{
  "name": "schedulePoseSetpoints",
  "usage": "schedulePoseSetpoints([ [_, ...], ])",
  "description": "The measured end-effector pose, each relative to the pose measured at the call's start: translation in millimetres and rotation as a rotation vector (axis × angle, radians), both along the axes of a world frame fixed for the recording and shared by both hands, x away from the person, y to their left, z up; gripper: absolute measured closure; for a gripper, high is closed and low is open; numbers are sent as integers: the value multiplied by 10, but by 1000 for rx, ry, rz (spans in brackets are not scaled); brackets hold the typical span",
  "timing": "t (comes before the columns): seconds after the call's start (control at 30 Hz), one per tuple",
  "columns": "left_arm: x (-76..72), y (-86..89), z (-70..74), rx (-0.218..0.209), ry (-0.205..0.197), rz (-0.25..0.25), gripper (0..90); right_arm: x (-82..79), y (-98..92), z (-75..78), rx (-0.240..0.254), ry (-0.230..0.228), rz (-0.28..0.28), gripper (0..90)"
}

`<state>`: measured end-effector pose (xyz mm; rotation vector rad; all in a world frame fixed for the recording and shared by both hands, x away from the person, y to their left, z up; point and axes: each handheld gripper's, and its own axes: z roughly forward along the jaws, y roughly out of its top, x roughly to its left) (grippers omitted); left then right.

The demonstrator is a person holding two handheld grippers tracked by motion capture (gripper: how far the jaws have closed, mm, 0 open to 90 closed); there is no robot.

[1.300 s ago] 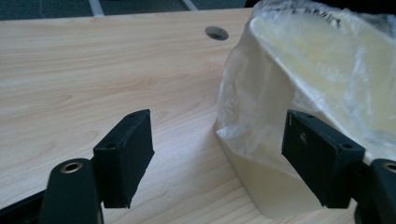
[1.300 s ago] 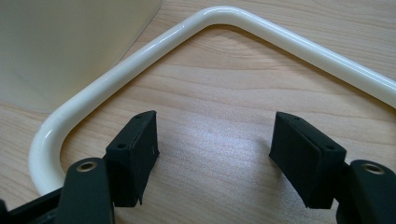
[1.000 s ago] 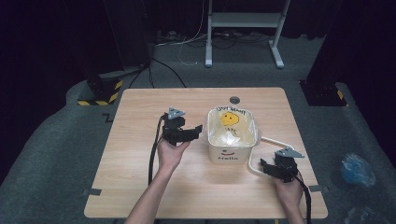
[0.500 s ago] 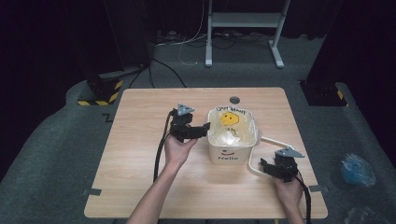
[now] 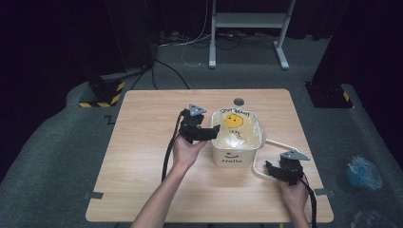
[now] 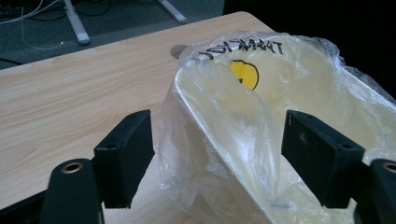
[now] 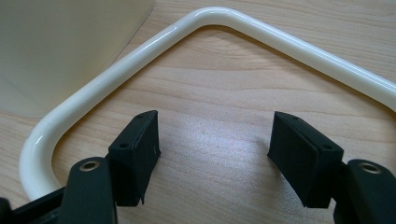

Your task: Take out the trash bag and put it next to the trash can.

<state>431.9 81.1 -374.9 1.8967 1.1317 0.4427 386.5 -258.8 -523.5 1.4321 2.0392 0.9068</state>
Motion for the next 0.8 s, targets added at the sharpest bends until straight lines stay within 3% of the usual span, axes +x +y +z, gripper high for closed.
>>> schedulePoseSetpoints([
  [0.23, 30, -116, -18, 30, -7, -26, 291, 0, -1, 0, 0, 0, -4, 331],
  [0.43, 58, -181, -62, 78, 3, -30, 419, 1, -2, -1, 1, -1, -5, 326],
  [0.8, 101, -228, -106, 108, 9, -12, 549, -1, -2, 0, 0, 2, -5, 318],
])
